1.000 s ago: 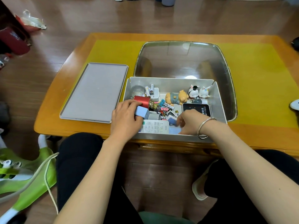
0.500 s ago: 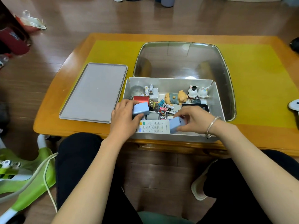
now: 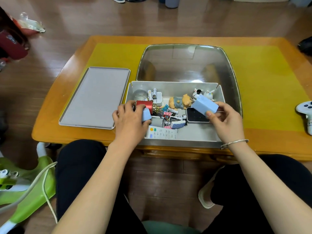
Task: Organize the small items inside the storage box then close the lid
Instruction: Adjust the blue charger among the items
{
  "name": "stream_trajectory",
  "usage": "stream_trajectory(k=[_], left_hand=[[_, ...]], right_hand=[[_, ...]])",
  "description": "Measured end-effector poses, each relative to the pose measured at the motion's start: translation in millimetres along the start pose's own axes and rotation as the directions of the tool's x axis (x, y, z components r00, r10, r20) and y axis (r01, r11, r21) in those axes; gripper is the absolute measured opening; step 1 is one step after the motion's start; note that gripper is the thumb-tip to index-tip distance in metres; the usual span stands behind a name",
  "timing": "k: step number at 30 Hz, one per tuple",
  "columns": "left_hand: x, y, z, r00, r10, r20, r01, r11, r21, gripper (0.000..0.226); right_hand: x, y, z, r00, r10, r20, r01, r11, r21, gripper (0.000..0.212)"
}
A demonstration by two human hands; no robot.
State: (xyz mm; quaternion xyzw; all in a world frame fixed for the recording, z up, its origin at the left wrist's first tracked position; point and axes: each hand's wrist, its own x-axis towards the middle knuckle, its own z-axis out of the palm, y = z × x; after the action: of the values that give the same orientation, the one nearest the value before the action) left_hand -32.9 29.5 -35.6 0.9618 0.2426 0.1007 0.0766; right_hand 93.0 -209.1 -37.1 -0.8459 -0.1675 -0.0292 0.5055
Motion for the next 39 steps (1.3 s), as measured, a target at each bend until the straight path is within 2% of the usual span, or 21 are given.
stream_trajectory(k=[3, 5, 6, 8, 10, 12, 15, 18, 21, 23, 27, 30, 35, 39], left_hand=[[-0.9, 14.2, -3.5, 0.999, 0.051, 0.004, -0.05, 0.999, -0.014, 0.065], [4.5, 34.2, -3.9, 0.98, 0.197, 0.007, -0.195, 0.974, -0.113, 0.063], [9.0, 47.2, -2.0, 0.951, 0.306, 0.049, -0.294, 0.941, -0.166, 0.062], [19.6, 73.2, 5.8, 0.847, 0.493, 0.197, -0.457, 0.866, -0.203, 0.056], [30.5, 90.5, 16.5, 0.768, 0.552, 0.324, -0.536, 0.831, -0.145, 0.045], [40.6, 96.5, 27.7, 0.758, 0.517, 0.397, -0.535, 0.842, -0.076, 0.037], [49.2, 95.2, 37.9, 0.773, 0.479, 0.415, -0.496, 0.865, -0.074, 0.031], [50.5, 93.8, 40.6, 0.84, 0.415, 0.351, -0.429, 0.902, -0.04, 0.032], [46.7, 94.2, 42.9, 0.916, 0.319, 0.244, -0.358, 0.924, 0.136, 0.03], [45.0, 95.2, 45.0, 0.938, 0.274, 0.21, -0.318, 0.924, 0.213, 0.032], [45.9, 91.4, 47.9, 0.914, 0.343, 0.216, -0.384, 0.903, 0.193, 0.035], [45.7, 85.1, 49.6, 0.906, 0.377, 0.193, -0.404, 0.906, 0.129, 0.046], [44.5, 101.1, 53.7, 0.907, 0.322, 0.271, -0.363, 0.924, 0.118, 0.066], [49.5, 103.2, 53.5, 0.937, 0.278, 0.213, -0.317, 0.932, 0.178, 0.059]], right_hand=[[-3.3, 0.3, 4.4, 1.0, -0.018, -0.026, 0.019, 0.999, 0.049, 0.029], [-4.5, -0.1, 6.6, 0.998, -0.023, -0.054, 0.028, 0.995, 0.095, 0.028], [-4.9, 0.1, 6.8, 0.998, -0.019, -0.066, 0.027, 0.993, 0.117, 0.029], [-4.8, 0.8, 6.7, 0.997, -0.003, -0.077, 0.016, 0.986, 0.165, 0.028], [-3.8, 1.2, 7.3, 0.996, 0.01, -0.089, 0.008, 0.981, 0.194, 0.027], [-2.8, 1.7, 8.1, 0.995, 0.013, -0.101, 0.006, 0.983, 0.181, 0.027], [-3.0, 3.0, 8.7, 0.995, 0.013, -0.096, 0.003, 0.986, 0.165, 0.028], [-3.9, 4.1, 8.2, 0.995, 0.004, -0.098, 0.009, 0.99, 0.141, 0.031], [-4.3, 3.0, 7.4, 0.995, 0.001, -0.097, 0.01, 0.993, 0.117, 0.032], [-4.7, 2.9, 7.0, 0.995, -0.004, -0.097, 0.014, 0.995, 0.096, 0.032], [-5.2, 3.1, 8.0, 0.995, -0.013, -0.095, 0.02, 0.997, 0.071, 0.032], [-4.9, 3.3, 9.2, 0.995, -0.023, -0.098, 0.029, 0.998, 0.058, 0.031], [-4.8, 3.7, 9.5, 0.995, -0.026, -0.1, 0.031, 0.998, 0.055, 0.031], [-4.5, 4.6, 9.5, 0.995, -0.023, -0.098, 0.029, 0.998, 0.057, 0.031]])
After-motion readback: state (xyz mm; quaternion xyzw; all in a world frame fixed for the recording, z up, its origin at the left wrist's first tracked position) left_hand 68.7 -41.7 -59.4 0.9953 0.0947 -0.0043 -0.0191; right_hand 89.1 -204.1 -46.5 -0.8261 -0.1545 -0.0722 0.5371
